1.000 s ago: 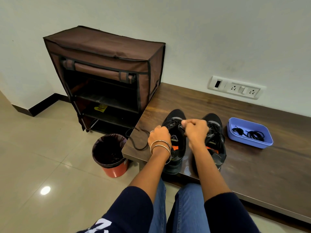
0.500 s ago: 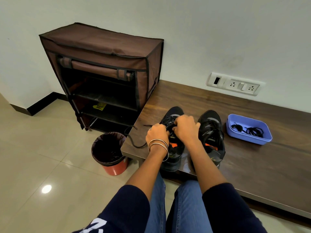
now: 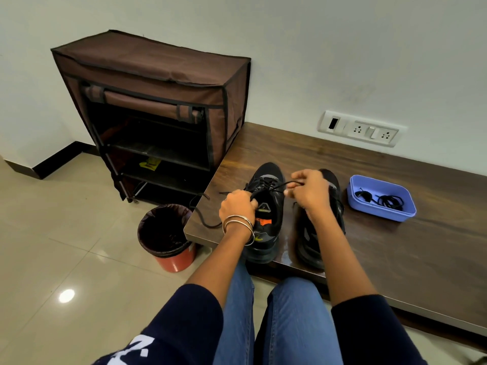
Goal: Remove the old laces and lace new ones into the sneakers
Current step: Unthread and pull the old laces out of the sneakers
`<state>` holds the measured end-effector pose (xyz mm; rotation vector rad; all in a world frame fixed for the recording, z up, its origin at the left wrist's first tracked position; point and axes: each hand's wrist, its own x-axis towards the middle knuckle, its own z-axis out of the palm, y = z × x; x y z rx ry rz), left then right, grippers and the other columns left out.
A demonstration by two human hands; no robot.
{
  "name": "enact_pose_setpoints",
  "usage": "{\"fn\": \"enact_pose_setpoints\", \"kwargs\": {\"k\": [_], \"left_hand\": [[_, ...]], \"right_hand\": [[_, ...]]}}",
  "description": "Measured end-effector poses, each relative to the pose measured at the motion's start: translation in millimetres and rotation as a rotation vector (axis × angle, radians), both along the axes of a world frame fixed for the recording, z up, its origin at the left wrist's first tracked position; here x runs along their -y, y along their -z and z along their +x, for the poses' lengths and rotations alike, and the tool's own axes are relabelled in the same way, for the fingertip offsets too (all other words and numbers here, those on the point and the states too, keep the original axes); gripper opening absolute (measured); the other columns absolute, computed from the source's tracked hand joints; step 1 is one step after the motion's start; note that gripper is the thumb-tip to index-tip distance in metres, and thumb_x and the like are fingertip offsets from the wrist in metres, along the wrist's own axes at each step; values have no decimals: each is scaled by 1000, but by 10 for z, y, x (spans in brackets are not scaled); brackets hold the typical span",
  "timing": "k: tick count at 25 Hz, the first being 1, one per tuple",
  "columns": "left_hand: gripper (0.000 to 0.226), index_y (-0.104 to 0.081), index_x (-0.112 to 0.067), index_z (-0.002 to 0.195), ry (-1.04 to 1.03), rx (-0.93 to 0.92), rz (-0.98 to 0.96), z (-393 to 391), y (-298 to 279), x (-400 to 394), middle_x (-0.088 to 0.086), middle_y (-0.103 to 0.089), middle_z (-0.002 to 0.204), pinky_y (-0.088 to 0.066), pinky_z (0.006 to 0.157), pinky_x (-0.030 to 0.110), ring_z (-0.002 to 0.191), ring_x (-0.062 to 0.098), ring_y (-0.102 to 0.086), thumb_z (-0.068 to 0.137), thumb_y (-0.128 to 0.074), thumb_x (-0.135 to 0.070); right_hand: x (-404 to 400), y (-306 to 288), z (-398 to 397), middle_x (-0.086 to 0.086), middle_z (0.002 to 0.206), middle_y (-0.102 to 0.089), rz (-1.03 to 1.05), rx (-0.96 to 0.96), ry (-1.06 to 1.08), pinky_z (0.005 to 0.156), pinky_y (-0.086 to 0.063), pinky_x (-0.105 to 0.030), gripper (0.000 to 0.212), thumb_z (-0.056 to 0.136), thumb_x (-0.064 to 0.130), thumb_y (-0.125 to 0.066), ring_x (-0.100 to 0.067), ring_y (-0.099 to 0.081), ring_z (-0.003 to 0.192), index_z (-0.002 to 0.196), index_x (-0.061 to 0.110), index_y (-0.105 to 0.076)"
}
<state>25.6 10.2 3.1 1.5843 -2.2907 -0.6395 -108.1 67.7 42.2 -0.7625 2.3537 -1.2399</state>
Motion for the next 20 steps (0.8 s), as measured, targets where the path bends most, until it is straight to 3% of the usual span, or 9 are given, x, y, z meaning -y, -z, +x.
{"fn": "enact_pose_setpoints", "kwargs": {"k": [2,4,7,9,13,16,19,20], "left_hand": [[24,-68,-20,108,14,14,-11,-33,-16,-28,10,-64,108,-49,73,36,100,32,-62,93,-54,-31],[25,-67,-19,111,18,26,-17,-42,-43,-63,10,-63,110,-49,74,37,102,31,-61,94,-54,-30],[25,-67,-19,112,17,16,-14,-31,-22,-59,9,-63,110,-49,74,38,102,31,-61,95,-54,-30],[24,-67,-21,113,12,-20,-6,-31,-19,-58,9,-62,110,-48,75,38,103,32,-60,95,-53,-29],[25,-65,-26,116,20,-25,-48,-28,12,-58,7,-61,112,-48,75,37,103,31,-59,95,-52,-30],[25,-65,-25,116,15,-32,-53,-32,45,-54,7,-62,112,-48,75,37,103,31,-60,95,-53,-30],[25,-66,-25,115,22,-39,-63,-40,44,-52,5,-61,112,-48,75,37,102,30,-60,94,-54,-32],[25,-66,-24,114,20,-37,-65,-43,45,-47,5,-61,112,-48,75,37,102,30,-60,93,-54,-32]], "right_hand": [[35,0,105,-7,121,-59,378,-175,-192,99,-43,-53,55,77,9,-76,-33,-49,123,128,18,-56],[61,20,298,-8,130,-50,578,-478,-327,102,-34,-56,44,85,26,-72,-36,-37,129,125,17,-56],[72,134,489,-12,123,-55,539,-757,-328,94,-40,-51,21,93,19,-57,-35,-47,119,110,8,-61],[65,219,483,-13,118,-58,508,-842,-341,82,-44,-43,21,96,14,-49,-34,-53,111,109,6,-63],[59,194,536,-14,108,-62,497,-955,-396,65,-38,-36,23,96,15,-44,-37,-60,99,108,5,-62],[45,181,459,-16,100,-68,287,-741,-200,69,-47,-38,23,92,18,-49,-40,-63,93,104,8,-66],[-54,84,258,-9,80,-71,-250,-205,191,70,-58,-45,20,89,19,-50,-28,-71,71,89,14,-69],[-111,29,171,-6,74,-70,-403,-107,295,67,-59,-46,18,91,16,-50,-23,-71,64,85,14,-67]]}}
